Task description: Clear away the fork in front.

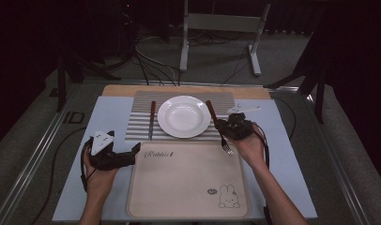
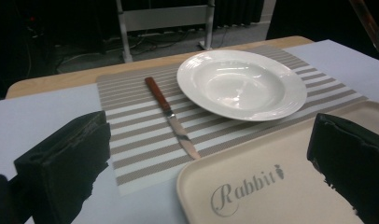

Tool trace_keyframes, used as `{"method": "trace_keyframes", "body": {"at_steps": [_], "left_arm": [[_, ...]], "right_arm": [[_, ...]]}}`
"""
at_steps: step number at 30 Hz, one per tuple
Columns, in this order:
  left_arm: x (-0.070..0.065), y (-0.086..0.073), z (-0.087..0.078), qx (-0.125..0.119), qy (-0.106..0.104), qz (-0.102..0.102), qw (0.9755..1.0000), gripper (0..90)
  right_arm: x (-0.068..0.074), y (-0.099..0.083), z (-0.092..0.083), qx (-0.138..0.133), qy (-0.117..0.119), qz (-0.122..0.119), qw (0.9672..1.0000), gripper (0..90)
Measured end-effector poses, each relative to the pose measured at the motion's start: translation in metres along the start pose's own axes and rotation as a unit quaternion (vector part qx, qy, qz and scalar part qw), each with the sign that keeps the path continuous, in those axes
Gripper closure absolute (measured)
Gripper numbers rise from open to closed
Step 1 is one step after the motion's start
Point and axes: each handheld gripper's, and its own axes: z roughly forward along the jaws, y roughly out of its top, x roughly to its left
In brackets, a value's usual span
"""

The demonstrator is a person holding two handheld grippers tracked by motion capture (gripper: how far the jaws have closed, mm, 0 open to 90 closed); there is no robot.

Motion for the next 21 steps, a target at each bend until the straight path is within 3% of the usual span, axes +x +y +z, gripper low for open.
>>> {"method": "trace_keyframes", "body": {"at_steps": [21], "left_arm": [[-0.029,0.023,0.029,0.006,-0.027,0.015,0.9995,0.0]], "right_arm": [[0.022,-0.010,-0.004,-0.019,0.033,0.001,0.9993,78.3]]}}
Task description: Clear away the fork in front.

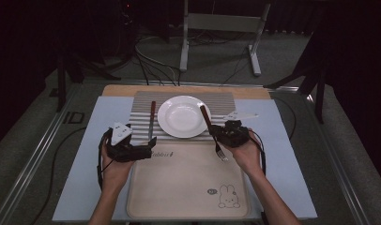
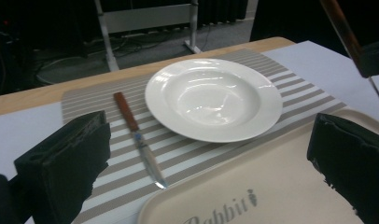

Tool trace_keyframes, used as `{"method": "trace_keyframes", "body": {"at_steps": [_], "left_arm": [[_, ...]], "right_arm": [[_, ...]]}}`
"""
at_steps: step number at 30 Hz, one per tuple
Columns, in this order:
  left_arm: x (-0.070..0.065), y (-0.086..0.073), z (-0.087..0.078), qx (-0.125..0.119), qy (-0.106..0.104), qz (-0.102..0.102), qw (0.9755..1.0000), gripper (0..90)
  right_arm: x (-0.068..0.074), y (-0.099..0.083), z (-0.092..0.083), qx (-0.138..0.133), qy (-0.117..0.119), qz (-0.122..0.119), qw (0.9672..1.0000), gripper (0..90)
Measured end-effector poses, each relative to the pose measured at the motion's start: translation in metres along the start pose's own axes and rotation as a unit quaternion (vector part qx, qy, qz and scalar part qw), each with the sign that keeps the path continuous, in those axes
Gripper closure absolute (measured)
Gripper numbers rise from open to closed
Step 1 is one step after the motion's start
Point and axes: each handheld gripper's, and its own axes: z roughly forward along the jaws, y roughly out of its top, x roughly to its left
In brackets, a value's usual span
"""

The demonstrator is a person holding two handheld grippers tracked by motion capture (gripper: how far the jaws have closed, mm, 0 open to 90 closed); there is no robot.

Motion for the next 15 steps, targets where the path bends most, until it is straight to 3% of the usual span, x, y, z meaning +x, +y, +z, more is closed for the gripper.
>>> {"method": "trace_keyframes", "body": {"at_steps": [15], "left_arm": [[-0.023,0.014,0.023,0.008,-0.022,0.013,0.9996,1.0]], "right_arm": [[0.019,-0.003,0.006,-0.005,0.026,-0.010,0.9996,78.3]]}}
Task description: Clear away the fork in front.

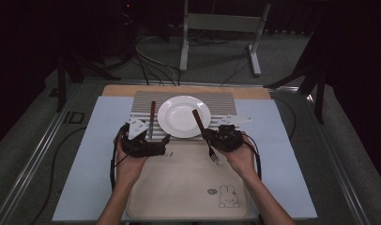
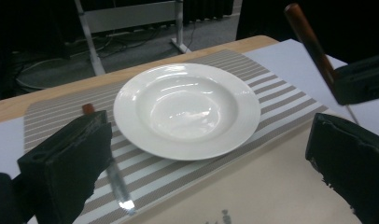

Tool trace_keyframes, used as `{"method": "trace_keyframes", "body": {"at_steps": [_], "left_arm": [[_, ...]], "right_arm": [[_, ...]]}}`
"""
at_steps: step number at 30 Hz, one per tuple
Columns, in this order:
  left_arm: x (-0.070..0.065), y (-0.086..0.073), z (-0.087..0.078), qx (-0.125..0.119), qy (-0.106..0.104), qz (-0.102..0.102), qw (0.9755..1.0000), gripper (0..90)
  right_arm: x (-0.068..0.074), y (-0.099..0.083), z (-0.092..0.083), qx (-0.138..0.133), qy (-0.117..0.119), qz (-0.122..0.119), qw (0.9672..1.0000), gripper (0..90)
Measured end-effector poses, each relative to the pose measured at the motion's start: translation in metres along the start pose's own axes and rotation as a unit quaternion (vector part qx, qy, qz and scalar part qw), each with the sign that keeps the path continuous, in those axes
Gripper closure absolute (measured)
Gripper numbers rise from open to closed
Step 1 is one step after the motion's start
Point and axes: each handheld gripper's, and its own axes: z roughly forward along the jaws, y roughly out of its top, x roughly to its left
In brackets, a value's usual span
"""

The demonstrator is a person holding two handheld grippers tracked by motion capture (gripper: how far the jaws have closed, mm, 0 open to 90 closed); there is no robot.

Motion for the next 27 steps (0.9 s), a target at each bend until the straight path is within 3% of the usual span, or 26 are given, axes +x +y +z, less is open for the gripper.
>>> {"method": "trace_keyframes", "body": {"at_steps": [13,16,20,27], "left_arm": [[-0.021,0.014,0.032,0.012,-0.034,-0.013,0.9993,5.0],[-0.026,0.017,0.041,0.011,-0.050,-0.026,0.9983,8.7],[-0.032,0.021,0.047,0.000,-0.065,-0.043,0.9969,20.7],[-0.037,0.020,0.057,0.000,-0.114,-0.089,0.9895,54.5]], "right_arm": [[0.017,0.000,0.006,-0.002,0.014,-0.010,0.9998,78.2],[0.021,-0.001,0.010,0.001,0.016,-0.013,0.9998,78.2],[0.025,-0.001,0.014,-0.003,0.018,-0.011,0.9998,78.2],[0.031,0.000,0.017,-0.021,0.019,-0.007,0.9996,78.2]]}}
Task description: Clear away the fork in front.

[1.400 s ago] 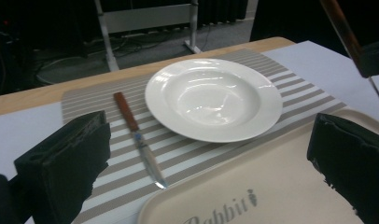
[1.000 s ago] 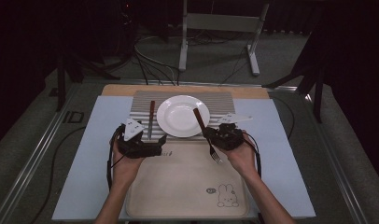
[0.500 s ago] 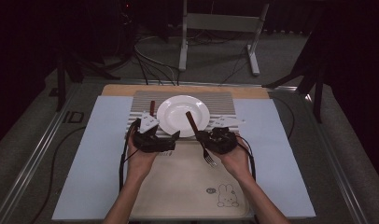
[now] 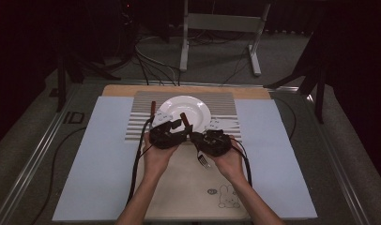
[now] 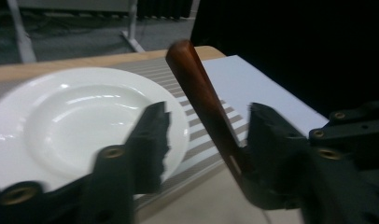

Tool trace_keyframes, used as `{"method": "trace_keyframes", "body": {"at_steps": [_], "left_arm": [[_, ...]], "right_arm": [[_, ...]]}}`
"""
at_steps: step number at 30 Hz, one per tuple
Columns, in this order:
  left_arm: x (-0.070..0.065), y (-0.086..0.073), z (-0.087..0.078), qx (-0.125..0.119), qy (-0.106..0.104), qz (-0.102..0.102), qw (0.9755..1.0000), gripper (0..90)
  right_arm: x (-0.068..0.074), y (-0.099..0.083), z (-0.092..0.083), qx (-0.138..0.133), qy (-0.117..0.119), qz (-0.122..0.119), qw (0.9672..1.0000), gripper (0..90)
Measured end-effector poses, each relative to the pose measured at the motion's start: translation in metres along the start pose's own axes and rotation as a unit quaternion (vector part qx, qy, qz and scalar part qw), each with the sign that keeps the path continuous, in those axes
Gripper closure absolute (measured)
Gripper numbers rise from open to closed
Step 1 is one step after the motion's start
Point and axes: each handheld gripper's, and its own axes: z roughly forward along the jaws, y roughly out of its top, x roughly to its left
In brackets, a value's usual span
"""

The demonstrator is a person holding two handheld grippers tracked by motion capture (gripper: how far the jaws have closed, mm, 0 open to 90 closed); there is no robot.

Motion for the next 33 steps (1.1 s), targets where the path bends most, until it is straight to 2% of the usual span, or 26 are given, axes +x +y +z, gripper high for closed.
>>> {"method": "trace_keyframes", "body": {"at_steps": [1,5,8,12,16,18,20,22,24,28,33], "left_arm": [[0.000,0.000,0.001,0.000,-0.005,-0.003,1.0000,61.7],[0.000,-0.001,0.003,-0.001,-0.024,-0.010,0.9997,70.5],[0.001,-0.001,0.004,-0.003,-0.054,-0.023,0.9982,78.6],[0.000,0.000,0.005,0.005,-0.050,-0.020,0.9985,80.4],[0.002,0.000,0.003,0.009,-0.047,-0.017,0.9987,80.4],[0.004,0.000,0.001,0.008,-0.046,-0.017,0.9988,80.5],[0.005,0.001,-0.001,0.007,-0.046,-0.019,0.9988,80.4],[0.007,0.002,-0.003,0.008,-0.045,-0.016,0.9988,80.4],[0.009,0.002,-0.004,0.009,-0.042,-0.014,0.9990,80.4],[0.013,0.004,-0.009,0.008,-0.041,-0.019,0.9989,80.3],[0.015,0.005,-0.013,0.008,-0.041,-0.014,0.9990,80.2]], "right_arm": [[0.001,0.000,0.000,-0.003,0.000,0.001,1.0000,78.2],[0.002,0.001,-0.001,-0.011,0.002,0.004,0.9999,78.2],[0.002,0.000,-0.001,-0.012,0.001,0.004,0.9999,78.3],[-0.001,-0.002,-0.001,-0.013,0.010,0.007,0.9998,76.0],[-0.005,-0.004,-0.005,-0.023,-0.007,0.004,0.9997,46.3],[-0.009,-0.005,-0.006,-0.016,-0.017,0.013,0.9996,32.0],[-0.011,-0.007,-0.008,-0.012,-0.046,0.002,0.9989,20.0],[-0.012,-0.011,-0.012,-0.015,-0.062,-0.005,0.9979,18.1],[-0.014,-0.015,-0.015,-0.018,-0.067,-0.008,0.9976,15.1],[-0.018,-0.022,-0.023,-0.023,-0.088,-0.016,0.9958,14.6],[-0.023,-0.027,-0.032,-0.031,-0.089,-0.011,0.9954,14.6]]}}
